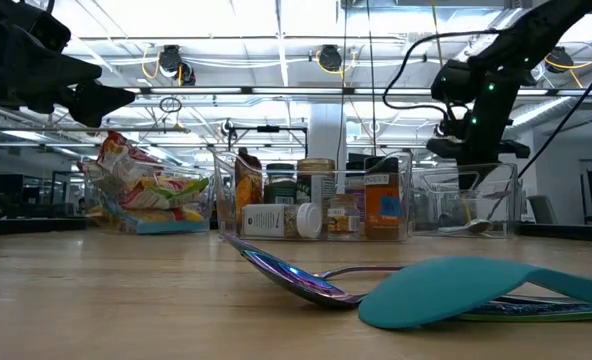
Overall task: Pick & Place Food Item
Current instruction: Put the silver spoon into the right transparent bin
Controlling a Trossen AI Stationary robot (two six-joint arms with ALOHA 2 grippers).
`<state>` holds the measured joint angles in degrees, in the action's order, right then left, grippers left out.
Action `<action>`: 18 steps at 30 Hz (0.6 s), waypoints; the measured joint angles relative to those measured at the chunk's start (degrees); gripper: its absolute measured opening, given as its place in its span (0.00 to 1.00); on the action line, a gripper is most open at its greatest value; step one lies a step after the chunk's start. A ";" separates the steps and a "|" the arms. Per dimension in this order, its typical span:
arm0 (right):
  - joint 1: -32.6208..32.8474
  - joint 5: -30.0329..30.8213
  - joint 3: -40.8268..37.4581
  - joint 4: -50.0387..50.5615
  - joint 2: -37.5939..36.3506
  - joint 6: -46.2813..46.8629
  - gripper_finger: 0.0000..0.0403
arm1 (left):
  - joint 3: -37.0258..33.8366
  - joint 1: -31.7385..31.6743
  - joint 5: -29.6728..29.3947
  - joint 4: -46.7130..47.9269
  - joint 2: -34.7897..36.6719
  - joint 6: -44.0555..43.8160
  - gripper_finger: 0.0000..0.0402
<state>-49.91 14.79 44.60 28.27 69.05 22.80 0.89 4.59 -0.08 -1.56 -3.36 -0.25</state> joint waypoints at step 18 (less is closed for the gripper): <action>-0.02 0.09 -0.04 -0.19 7.44 -1.19 0.03 | 0.00 -0.01 -0.02 0.00 0.00 0.01 0.81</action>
<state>-49.93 14.87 44.56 28.09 76.49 21.61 0.89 4.58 -0.10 -1.56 -3.36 -0.24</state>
